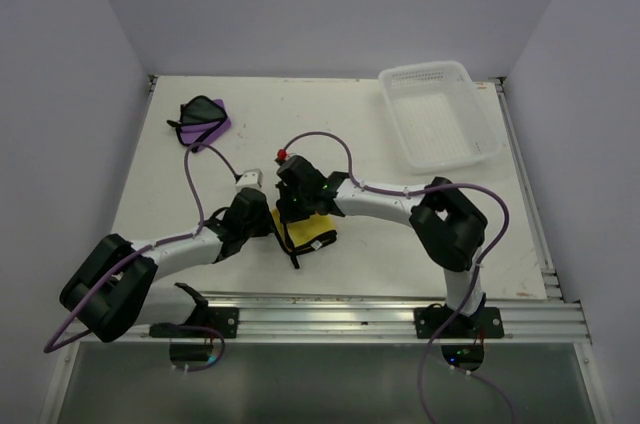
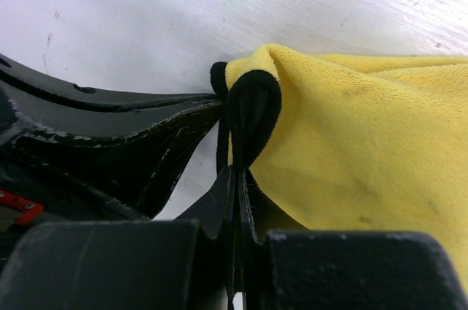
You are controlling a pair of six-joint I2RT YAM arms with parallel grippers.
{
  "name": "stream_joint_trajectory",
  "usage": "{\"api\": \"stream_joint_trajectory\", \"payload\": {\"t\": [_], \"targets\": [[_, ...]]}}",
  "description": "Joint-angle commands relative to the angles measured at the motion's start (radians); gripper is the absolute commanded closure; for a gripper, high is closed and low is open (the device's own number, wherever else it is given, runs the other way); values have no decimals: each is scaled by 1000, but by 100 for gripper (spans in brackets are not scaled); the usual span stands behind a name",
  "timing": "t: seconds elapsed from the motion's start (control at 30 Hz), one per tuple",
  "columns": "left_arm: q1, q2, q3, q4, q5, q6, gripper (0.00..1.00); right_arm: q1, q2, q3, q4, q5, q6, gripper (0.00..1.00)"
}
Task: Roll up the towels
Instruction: Fold the towel
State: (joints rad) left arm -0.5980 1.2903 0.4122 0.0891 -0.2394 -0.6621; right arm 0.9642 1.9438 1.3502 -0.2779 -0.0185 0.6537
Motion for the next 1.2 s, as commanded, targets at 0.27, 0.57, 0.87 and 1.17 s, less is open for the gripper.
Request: {"api": "stream_joint_trajectory", "payload": {"t": [0.27,0.57,0.87,1.17], "targets": [[-3,-16,8,21,-31,-7,100,28,49,78,-30,-23,-58,100],[-3,-29,11,8,-46,1,100,28,89,93,-95,9,-94,96],[-3,-43,17,-8,-54,1,100,28,37,49,-9,-49,-66,49],[-3,-74,23,-48,-75,4,100,22,-46,3,0,-28,-42,41]]}}
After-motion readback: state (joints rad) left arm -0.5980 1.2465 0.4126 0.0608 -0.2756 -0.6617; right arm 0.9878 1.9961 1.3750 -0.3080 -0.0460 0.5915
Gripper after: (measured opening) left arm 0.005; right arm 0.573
